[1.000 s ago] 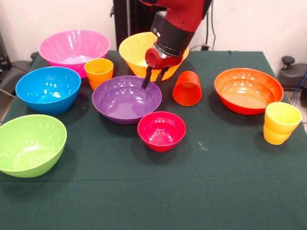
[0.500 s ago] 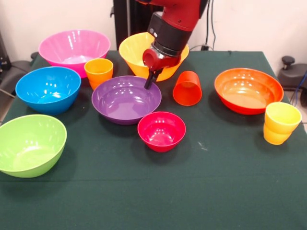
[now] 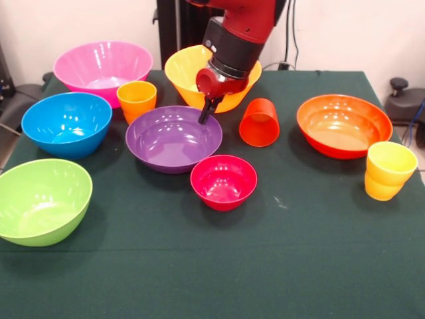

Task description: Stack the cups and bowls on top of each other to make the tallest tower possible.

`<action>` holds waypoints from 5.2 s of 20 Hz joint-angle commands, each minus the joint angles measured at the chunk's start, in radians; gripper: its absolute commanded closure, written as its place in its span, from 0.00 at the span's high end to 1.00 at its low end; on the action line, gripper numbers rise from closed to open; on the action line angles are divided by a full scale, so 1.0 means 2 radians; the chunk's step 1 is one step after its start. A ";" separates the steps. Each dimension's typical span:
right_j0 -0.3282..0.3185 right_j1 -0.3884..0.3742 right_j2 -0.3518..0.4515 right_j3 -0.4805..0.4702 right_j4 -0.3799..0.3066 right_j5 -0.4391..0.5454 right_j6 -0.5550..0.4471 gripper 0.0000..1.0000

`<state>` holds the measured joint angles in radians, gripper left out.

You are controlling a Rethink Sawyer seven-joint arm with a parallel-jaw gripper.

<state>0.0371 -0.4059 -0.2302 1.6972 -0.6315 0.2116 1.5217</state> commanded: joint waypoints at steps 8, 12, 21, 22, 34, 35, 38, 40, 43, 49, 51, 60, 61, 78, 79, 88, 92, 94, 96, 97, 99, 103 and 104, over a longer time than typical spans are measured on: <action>0.101 0.047 -0.073 -0.047 -0.008 -0.070 0.102 0.00; 0.131 0.063 -0.118 -0.047 0.009 -0.093 0.121 0.00; 0.159 0.079 -0.165 -0.042 0.028 -0.119 0.136 0.00; 0.160 0.081 -0.167 -0.043 0.028 -0.121 0.138 0.00; 0.156 0.046 -0.166 -0.025 0.020 -0.132 0.146 0.00; 0.145 0.030 -0.148 -0.020 0.013 -0.126 0.138 0.00; 0.118 -0.010 -0.107 -0.004 -0.004 -0.114 0.119 0.00; 0.102 -0.032 -0.085 0.007 -0.015 -0.108 0.107 0.00; 0.072 -0.070 -0.043 0.028 -0.028 -0.087 0.085 0.00; 0.048 -0.120 0.000 0.047 -0.023 -0.037 0.058 0.00; 0.045 -0.129 0.007 0.052 -0.022 -0.029 0.055 0.00; 0.034 -0.152 0.044 0.058 -0.008 0.024 0.044 0.00; 0.035 -0.154 0.045 0.058 -0.008 0.028 0.045 0.00; 0.056 -0.123 0.033 0.020 -0.021 0.036 0.074 0.00; 0.058 -0.119 0.033 0.015 -0.018 0.038 0.078 0.00; 0.075 -0.101 0.031 -0.006 0.001 0.046 0.100 0.00; 0.073 -0.106 0.036 -0.008 0.009 0.049 0.102 0.00; 0.077 -0.104 0.035 -0.012 0.012 0.052 0.106 0.00; 0.083 -0.099 0.030 -0.018 0.013 0.051 0.111 0.00; 0.088 -0.095 0.025 -0.022 0.012 0.047 0.116 0.00; 0.096 -0.094 0.018 -0.029 0.010 0.045 0.120 0.00; 0.096 -0.106 0.016 -0.032 0.011 0.040 0.120 0.00; 0.095 -0.107 0.018 -0.032 0.011 0.037 0.120 0.00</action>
<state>0.2176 -0.6455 -0.2545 1.7113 -0.6311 0.2195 1.6701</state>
